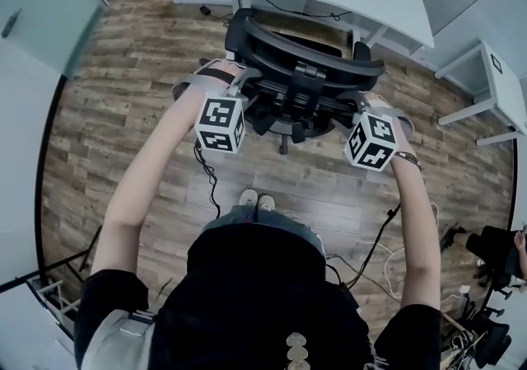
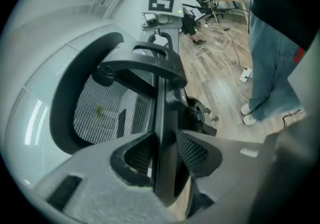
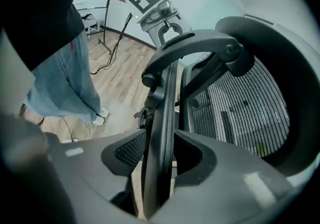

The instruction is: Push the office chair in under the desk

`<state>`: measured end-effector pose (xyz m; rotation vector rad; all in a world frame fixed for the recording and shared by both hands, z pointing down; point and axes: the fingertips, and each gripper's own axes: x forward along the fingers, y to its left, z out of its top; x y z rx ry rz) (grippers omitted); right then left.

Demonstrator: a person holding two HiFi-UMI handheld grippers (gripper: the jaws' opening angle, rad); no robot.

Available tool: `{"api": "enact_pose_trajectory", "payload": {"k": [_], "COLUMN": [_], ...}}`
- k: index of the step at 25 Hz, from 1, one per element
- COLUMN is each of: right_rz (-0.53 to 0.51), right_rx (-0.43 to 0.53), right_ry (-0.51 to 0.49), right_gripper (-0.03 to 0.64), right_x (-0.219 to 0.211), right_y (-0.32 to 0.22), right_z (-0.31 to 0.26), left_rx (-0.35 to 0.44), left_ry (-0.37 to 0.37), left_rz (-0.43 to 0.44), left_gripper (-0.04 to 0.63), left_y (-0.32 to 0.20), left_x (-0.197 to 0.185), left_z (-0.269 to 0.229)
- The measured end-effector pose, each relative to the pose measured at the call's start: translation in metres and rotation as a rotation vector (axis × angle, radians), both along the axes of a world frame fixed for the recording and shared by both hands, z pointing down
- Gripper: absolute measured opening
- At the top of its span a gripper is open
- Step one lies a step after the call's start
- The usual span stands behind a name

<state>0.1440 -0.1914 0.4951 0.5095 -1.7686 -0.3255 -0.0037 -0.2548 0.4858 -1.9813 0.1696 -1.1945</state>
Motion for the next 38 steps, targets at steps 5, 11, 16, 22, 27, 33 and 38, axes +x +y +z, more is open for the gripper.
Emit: {"api": "enact_pose_trajectory", "payload": {"k": [5, 11, 16, 22, 27, 33, 38], "right_rz": [-0.022, -0.045, -0.029, 0.000, 0.003, 0.006, 0.005], "right_rx": [-0.028, -0.025, -0.032, -0.003, 0.007, 0.029, 0.012], "right_ry": [0.040, 0.058, 0.023, 0.007, -0.010, -0.019, -0.025], "right_gripper": [0.173, 0.144, 0.121, 0.106, 0.104, 0.104, 0.104], "right_x": [-0.002, -0.002, -0.002, -0.001, 0.007, 0.020, 0.040], "right_y": [-0.007, -0.010, -0.011, -0.014, -0.037, -0.059, -0.115], "right_z": [0.012, 0.019, 0.021, 0.024, 0.024, 0.027, 0.023], "left_rx": [0.060, 0.032, -0.020, -0.021, -0.027, -0.026, -0.045], "left_ry": [-0.128, -0.177, -0.203, -0.212, -0.226, -0.225, -0.235], "left_rz": [0.001, 0.007, -0.039, -0.063, -0.083, -0.088, -0.091], "left_gripper": [0.170, 0.160, 0.144, 0.141, 0.140, 0.140, 0.140], "left_y": [-0.009, -0.011, -0.012, -0.017, -0.041, -0.064, -0.121], "left_x": [0.002, 0.003, 0.004, 0.006, 0.013, 0.026, 0.046], "left_z": [0.014, 0.019, 0.022, 0.025, 0.027, 0.031, 0.027]}}
